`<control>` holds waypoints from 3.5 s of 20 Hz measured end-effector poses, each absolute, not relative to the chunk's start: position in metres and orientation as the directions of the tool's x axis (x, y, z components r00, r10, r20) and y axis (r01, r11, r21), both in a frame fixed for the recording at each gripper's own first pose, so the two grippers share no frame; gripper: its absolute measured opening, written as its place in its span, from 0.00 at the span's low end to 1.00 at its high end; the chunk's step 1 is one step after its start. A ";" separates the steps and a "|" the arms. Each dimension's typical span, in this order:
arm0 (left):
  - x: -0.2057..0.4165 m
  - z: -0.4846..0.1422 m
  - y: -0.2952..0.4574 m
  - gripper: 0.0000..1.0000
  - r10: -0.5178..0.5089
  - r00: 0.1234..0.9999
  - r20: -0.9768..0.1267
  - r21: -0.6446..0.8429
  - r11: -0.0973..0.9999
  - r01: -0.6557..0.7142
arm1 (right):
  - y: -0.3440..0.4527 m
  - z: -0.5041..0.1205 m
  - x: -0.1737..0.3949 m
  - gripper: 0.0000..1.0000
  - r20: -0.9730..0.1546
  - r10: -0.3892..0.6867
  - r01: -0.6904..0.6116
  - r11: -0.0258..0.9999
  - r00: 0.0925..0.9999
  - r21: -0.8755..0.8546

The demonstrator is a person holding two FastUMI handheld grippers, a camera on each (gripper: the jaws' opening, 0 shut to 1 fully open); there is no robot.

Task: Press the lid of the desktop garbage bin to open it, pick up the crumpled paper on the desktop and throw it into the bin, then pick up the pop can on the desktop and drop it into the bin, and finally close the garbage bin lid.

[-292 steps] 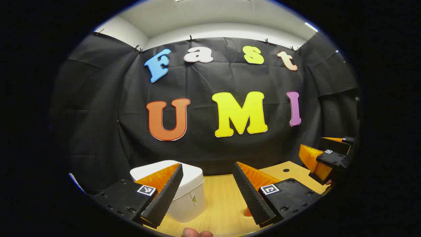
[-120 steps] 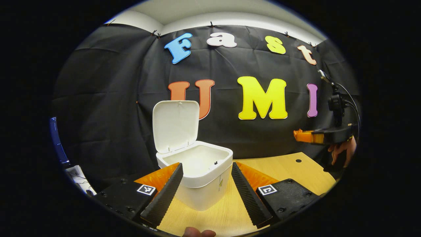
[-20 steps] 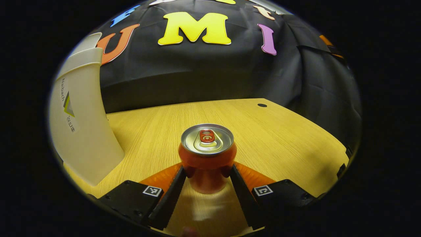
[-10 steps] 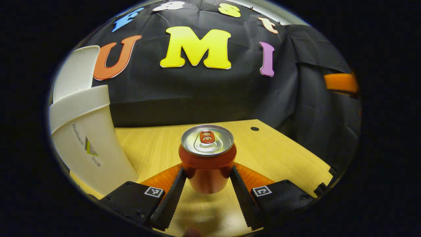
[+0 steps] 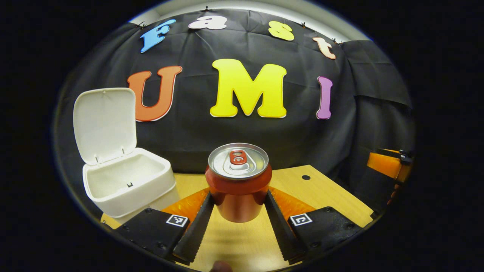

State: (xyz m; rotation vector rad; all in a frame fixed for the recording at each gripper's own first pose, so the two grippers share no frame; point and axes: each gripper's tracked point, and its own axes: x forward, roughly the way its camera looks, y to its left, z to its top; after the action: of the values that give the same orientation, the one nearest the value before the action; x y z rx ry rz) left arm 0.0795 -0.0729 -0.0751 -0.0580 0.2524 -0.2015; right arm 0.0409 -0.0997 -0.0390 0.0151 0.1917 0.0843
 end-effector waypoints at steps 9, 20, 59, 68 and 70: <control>0.106 -0.021 0.057 0.82 0.030 0.975 -0.221 -0.026 0.999 -0.037 | -0.053 -0.034 0.062 0.93 -0.173 0.143 -0.134 0.989 0.974 0.066; 0.125 -0.075 0.155 0.84 0.245 0.896 -0.371 -0.101 0.948 -0.301 | -0.038 -0.038 0.059 0.93 -0.196 0.141 -0.131 0.989 0.970 0.063; 0.170 0.111 0.221 0.96 0.657 0.741 -0.141 -0.132 0.729 -0.671 | -0.060 -0.036 0.090 0.93 -0.222 0.203 -0.195 0.979 0.954 0.057; 0.206 0.073 0.250 0.97 0.677 0.691 -0.255 -0.077 0.698 -0.712 | -0.073 -0.040 0.100 0.93 -0.242 0.165 -0.148 0.985 0.956 0.085; 0.205 0.062 0.245 0.97 0.674 0.678 -0.293 -0.077 0.690 -0.719 | -0.069 -0.040 0.102 0.93 -0.237 0.175 -0.157 0.983 0.956 0.091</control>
State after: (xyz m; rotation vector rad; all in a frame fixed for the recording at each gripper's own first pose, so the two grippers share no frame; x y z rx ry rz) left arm 0.2051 0.2451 0.0624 -0.1925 0.2510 0.7881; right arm 0.1020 -0.0688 -0.0401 0.0715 0.2471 0.1688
